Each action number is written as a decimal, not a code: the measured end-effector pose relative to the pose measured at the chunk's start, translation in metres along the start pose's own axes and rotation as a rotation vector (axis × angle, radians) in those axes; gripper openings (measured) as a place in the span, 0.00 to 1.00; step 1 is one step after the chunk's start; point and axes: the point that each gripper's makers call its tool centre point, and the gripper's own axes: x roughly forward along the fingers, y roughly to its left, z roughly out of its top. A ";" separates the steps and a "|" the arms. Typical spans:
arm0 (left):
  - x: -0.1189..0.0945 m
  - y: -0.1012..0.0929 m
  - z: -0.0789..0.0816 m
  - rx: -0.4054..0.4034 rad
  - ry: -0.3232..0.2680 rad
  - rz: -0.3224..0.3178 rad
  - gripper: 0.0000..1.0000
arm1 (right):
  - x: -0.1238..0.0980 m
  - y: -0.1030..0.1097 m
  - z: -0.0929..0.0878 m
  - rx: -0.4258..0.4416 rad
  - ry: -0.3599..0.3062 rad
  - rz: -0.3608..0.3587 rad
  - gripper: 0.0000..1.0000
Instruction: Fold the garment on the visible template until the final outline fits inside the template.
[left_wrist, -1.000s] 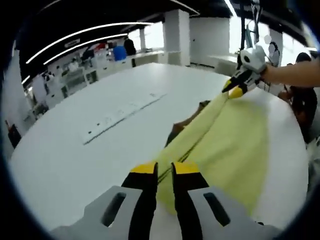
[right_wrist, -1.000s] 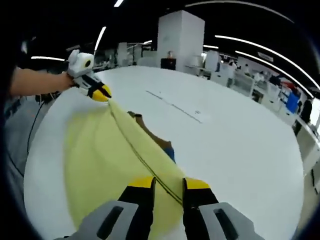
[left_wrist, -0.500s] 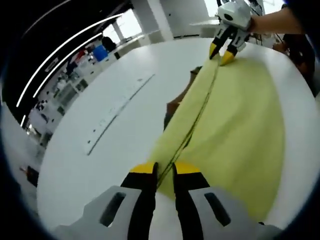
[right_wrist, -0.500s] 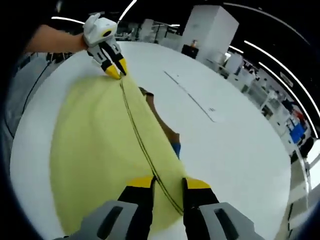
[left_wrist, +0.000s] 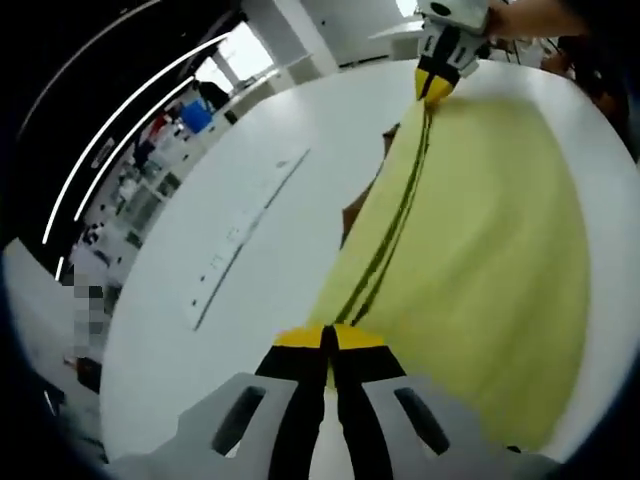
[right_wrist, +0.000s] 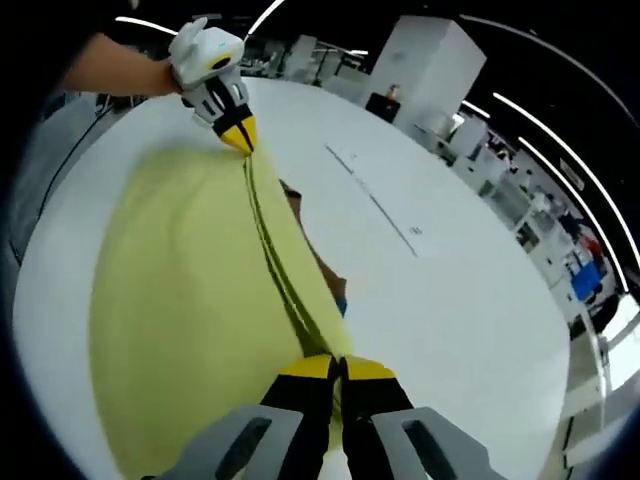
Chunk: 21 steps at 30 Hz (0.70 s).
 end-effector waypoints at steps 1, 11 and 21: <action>0.001 0.006 0.003 -0.037 -0.007 0.019 0.00 | 0.000 -0.004 0.001 0.022 -0.004 -0.015 0.00; 0.007 0.029 0.017 -0.400 -0.084 0.059 0.02 | 0.010 -0.027 0.009 0.190 -0.027 -0.096 0.01; -0.006 0.026 0.015 -0.416 -0.149 0.021 0.07 | 0.006 -0.028 0.013 0.285 -0.092 -0.087 0.17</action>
